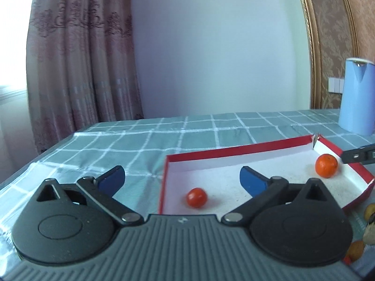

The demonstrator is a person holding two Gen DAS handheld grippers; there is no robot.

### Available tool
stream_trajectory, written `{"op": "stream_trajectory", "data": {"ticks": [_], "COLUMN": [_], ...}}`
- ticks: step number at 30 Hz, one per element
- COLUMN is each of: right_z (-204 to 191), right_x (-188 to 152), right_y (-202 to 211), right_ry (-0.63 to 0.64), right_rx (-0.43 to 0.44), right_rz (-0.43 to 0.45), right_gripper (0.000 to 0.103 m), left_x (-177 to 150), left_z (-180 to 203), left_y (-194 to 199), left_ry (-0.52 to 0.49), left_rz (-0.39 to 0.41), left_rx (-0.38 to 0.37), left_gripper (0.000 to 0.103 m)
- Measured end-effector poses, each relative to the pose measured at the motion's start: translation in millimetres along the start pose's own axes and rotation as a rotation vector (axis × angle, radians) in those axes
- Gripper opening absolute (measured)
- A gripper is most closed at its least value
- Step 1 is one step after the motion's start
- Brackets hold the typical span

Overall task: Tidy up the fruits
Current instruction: 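Withdraw both grippers from the tray and close the right gripper on a dark eggplant slice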

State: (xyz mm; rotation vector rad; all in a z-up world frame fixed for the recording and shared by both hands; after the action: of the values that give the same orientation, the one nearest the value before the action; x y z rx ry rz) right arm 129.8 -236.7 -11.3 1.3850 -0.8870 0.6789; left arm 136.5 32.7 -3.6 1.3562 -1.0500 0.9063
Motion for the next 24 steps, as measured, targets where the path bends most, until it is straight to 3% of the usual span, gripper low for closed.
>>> {"op": "stream_trajectory", "data": {"ticks": [6,11,20,24], "right_z": [14.5,15.4,-13.3,-26.9], "right_x": [-37.8,-78.0,-91.6,-91.1], "right_y": [45.2,79.2,69.7,68.0], "right_ry": [-0.046,0.013,0.127,0.155], "right_rx": [0.044,0.068,0.159,0.172], "right_rz": [0.031,0.031,-0.072,-0.061], "right_gripper": [0.064,0.064,0.064,0.064], "left_x": [-7.5,-11.2,-23.2,-24.4], "left_z": [-22.0,-22.1,-19.6,-20.7], "left_y": [12.8,18.4,26.1,22.4], "left_ry": [0.089,0.086,0.051,0.064], "left_rz": [-0.03,-0.036,-0.057,-0.082], "left_rx": [-0.001,-0.01,-0.008,-0.017], "left_gripper": [0.103,0.103,0.103,0.103]}}
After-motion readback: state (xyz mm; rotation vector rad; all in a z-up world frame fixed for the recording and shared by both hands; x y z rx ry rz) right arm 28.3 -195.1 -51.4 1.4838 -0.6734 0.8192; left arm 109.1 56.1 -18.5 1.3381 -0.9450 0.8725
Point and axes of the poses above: each gripper's, at about its wrist camera, not at the fingertips, and y roughly against the way its jaws point, z to its right, x to its top, the point moved 6 cm from there along -y, roughly the way its jaws point, and after that the axes turned 4 degrees about -x, right-handed, at the moved point
